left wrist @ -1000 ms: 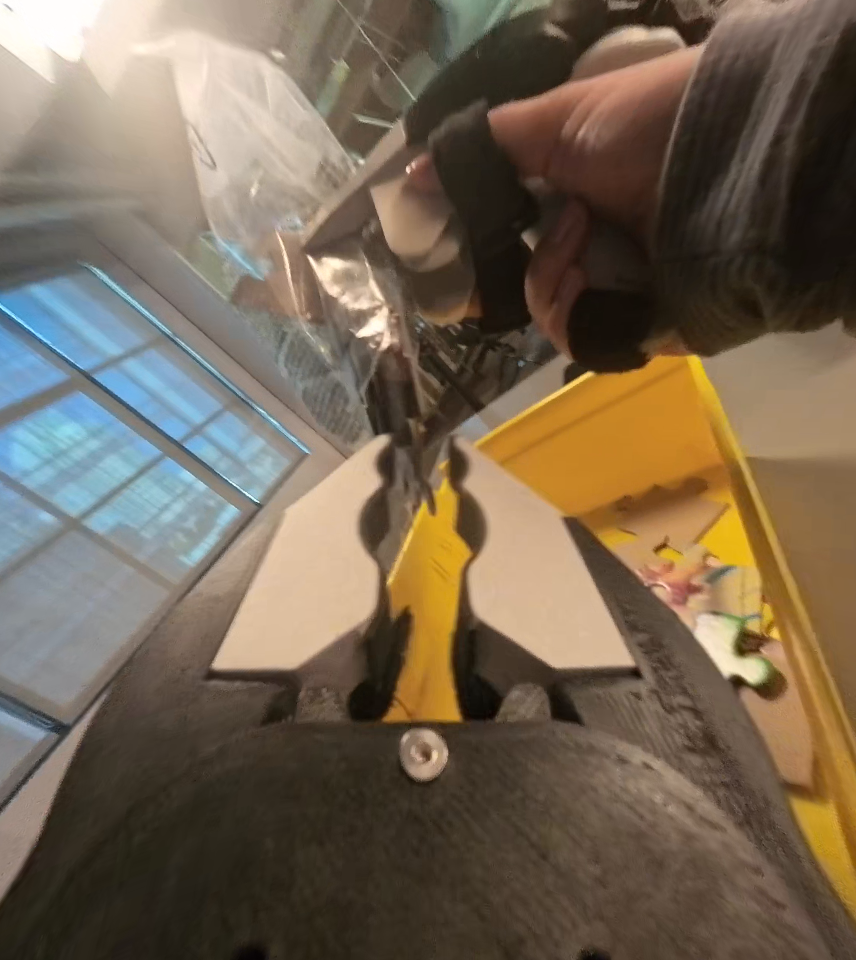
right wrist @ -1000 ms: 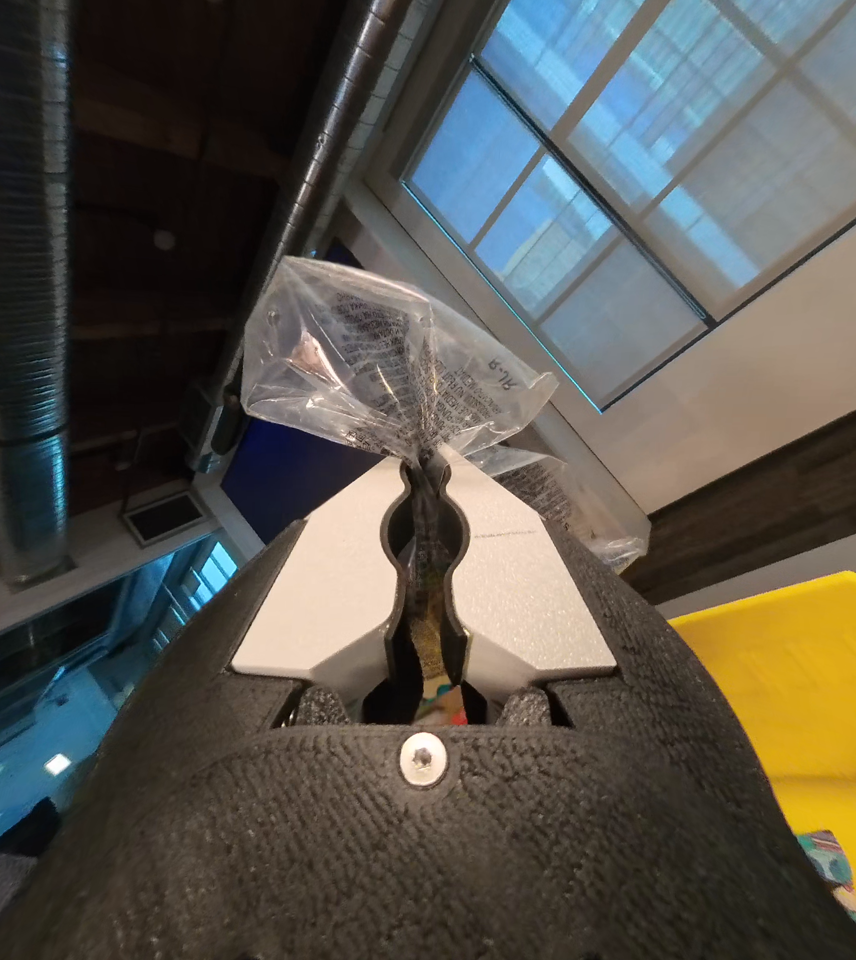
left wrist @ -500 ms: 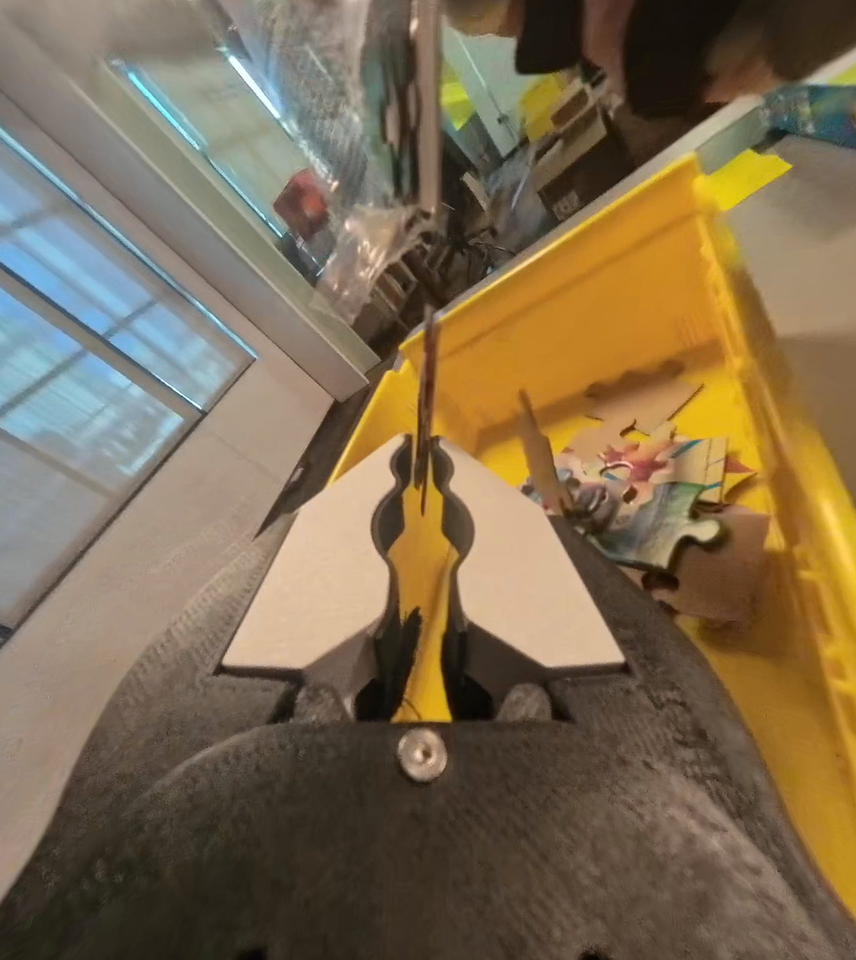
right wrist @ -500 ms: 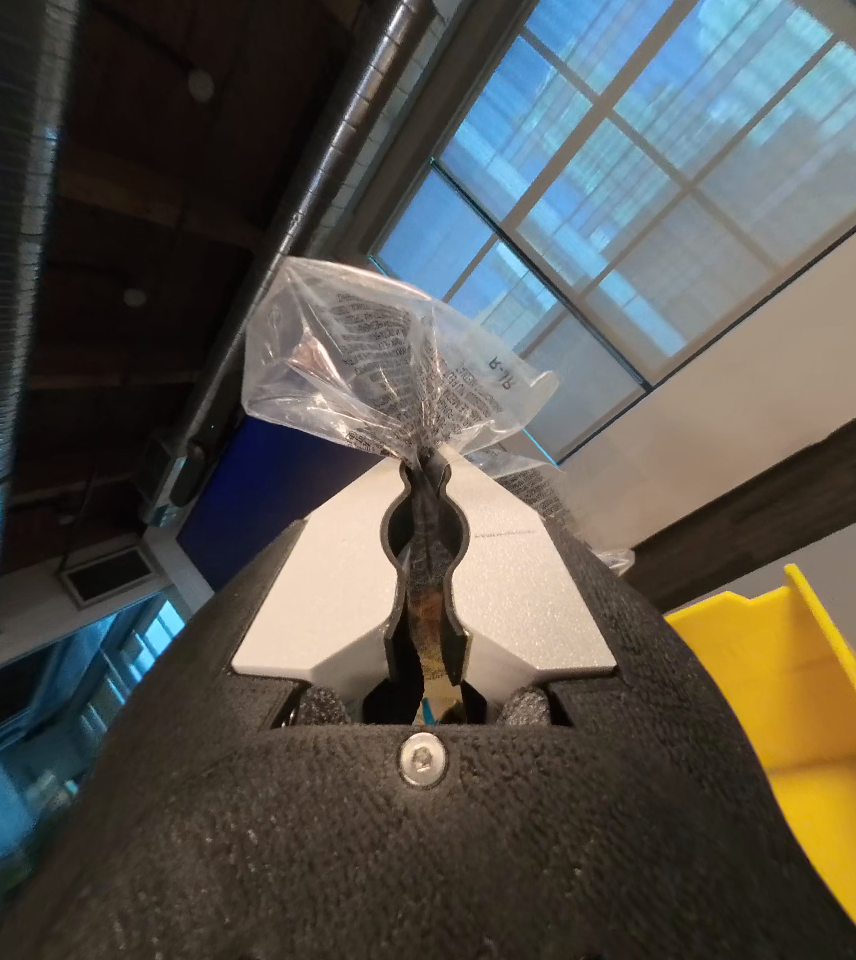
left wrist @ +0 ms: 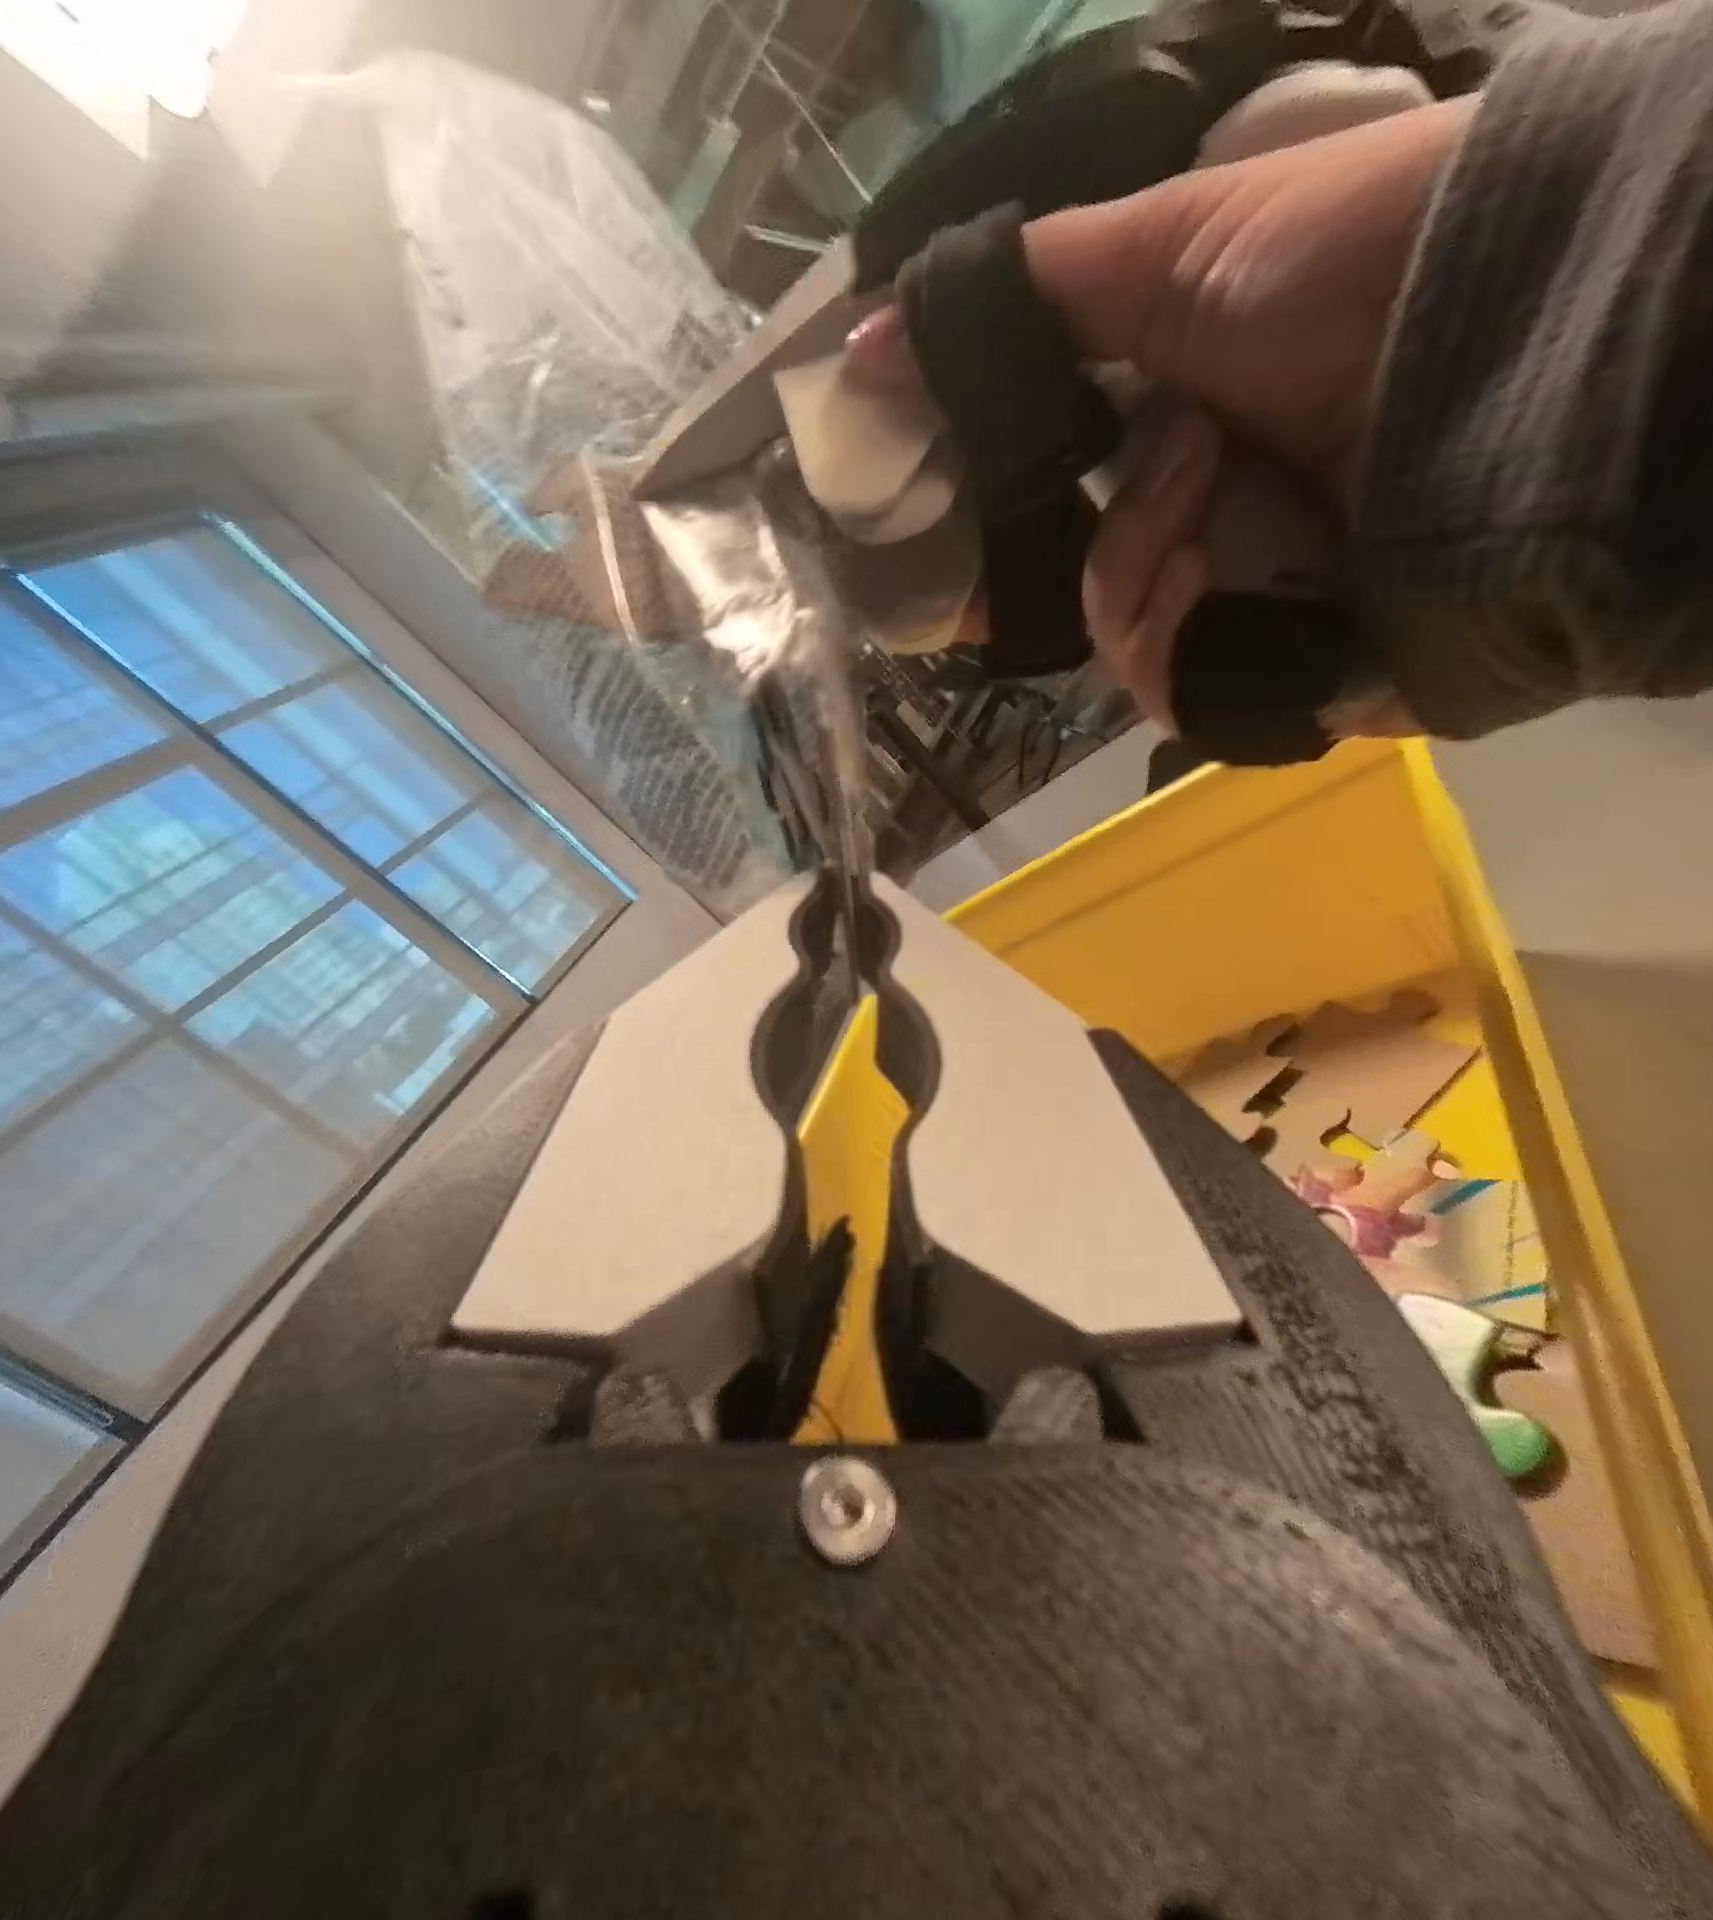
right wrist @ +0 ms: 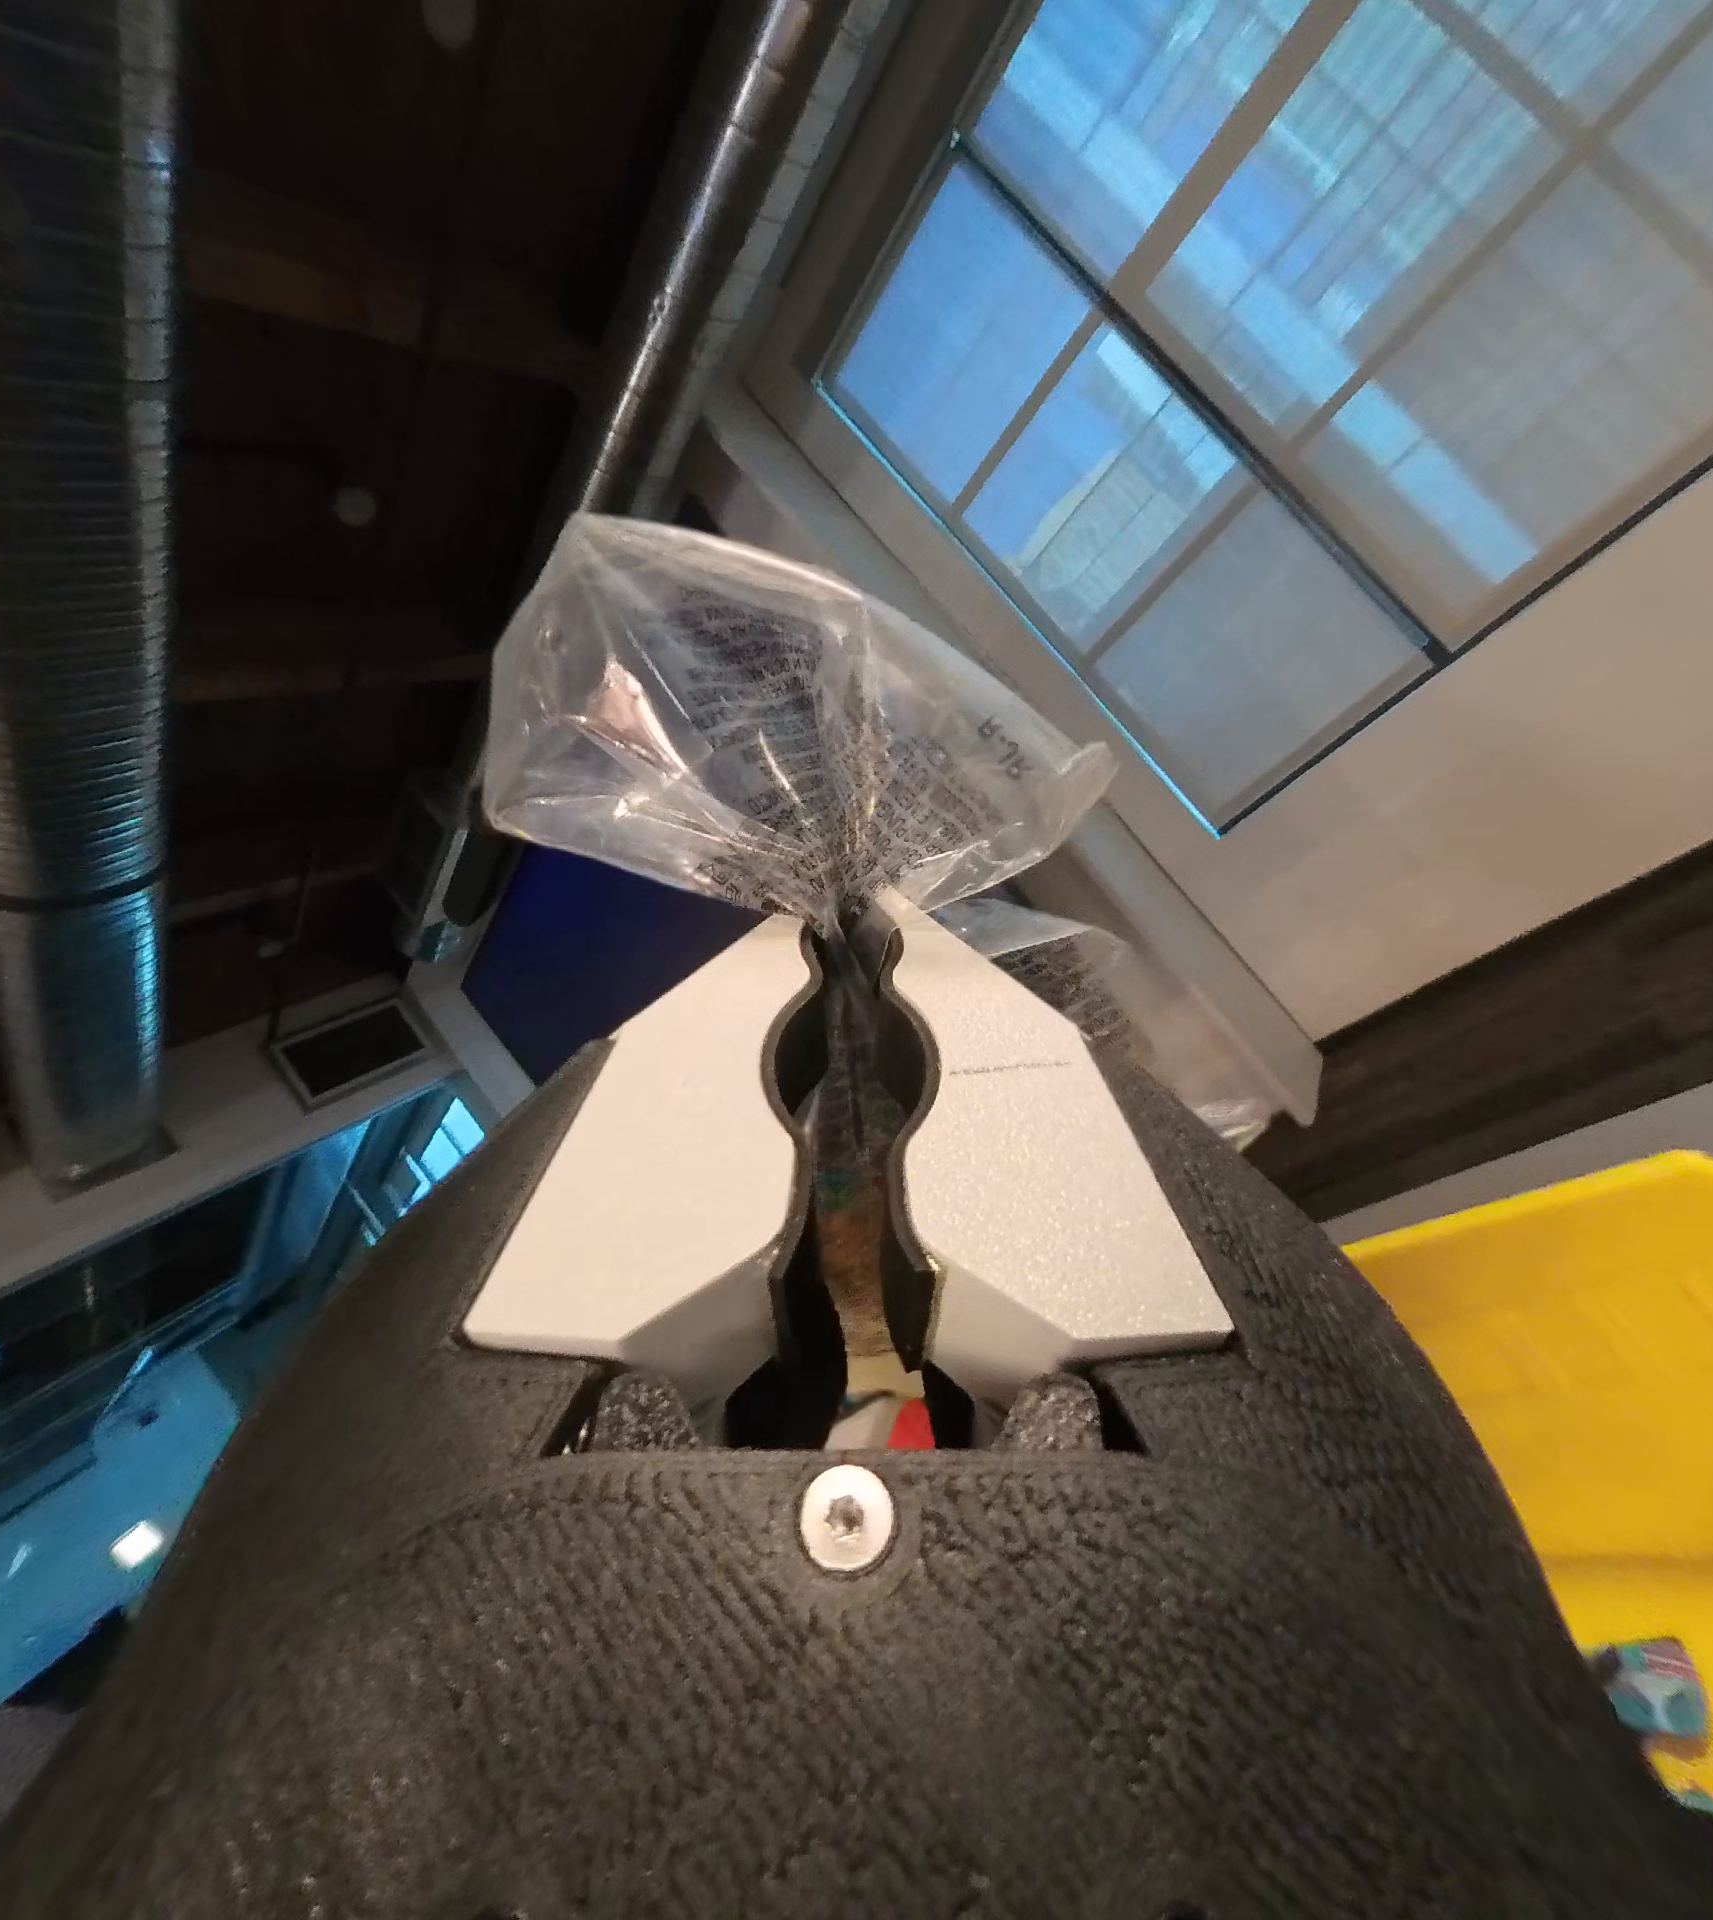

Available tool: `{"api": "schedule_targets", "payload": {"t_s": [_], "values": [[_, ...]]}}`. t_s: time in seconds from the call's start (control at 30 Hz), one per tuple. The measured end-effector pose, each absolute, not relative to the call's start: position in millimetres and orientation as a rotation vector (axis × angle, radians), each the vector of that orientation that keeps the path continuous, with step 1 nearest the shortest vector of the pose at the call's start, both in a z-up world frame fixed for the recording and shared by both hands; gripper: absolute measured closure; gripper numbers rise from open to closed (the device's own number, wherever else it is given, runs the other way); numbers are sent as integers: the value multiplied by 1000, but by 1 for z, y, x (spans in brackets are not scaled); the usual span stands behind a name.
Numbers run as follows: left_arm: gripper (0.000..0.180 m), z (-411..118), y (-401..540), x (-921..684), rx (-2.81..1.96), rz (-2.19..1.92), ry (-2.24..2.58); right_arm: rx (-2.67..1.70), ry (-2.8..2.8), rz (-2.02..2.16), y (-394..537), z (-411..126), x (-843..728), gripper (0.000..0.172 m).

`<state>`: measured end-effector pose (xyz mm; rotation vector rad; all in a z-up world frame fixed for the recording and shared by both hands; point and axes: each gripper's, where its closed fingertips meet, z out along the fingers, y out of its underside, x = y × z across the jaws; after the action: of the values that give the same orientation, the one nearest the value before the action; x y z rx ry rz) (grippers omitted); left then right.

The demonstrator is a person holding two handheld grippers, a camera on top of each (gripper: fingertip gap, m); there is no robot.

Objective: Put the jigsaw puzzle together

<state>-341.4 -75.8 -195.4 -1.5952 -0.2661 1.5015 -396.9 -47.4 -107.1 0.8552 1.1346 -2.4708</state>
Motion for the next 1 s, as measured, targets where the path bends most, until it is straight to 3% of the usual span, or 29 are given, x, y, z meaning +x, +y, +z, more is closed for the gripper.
{"api": "schedule_targets", "payload": {"t_s": [0.3, 0.33, 0.43, 0.53, 0.67, 0.77, 0.87, 1.0], "values": [[180, -237, -97, -333, -1728, 1492, -237, 947, 1052, -2558, -18, -109, -409, 172], [176, -244, -100, -334, -1750, 1480, -253, 952, 1054, -2563, -17, -109, -409, 172], [138, -251, -109, -338, -1769, 1406, -341, 965, 1071, -2569, -15, -110, -410, 172], [126, -236, -108, -336, -1711, 1403, -321, 977, 1124, -2568, -21, -112, -411, 172], [131, -197, -91, -311, -1523, 1511, -145, 965, 1171, -2565, -31, -111, -408, 172], [138, -196, -78, -313, -1578, 1698, -57, 946, 1184, -2547, -39, -111, -405, 172], [157, -191, -71, -318, -1554, 1738, -78, 922, 1192, -2526, -46, -110, -402, 172], [159, -184, -78, -333, -1569, 1733, -192, 892, 1202, -2504, -52, -109, -398, 172]]}}
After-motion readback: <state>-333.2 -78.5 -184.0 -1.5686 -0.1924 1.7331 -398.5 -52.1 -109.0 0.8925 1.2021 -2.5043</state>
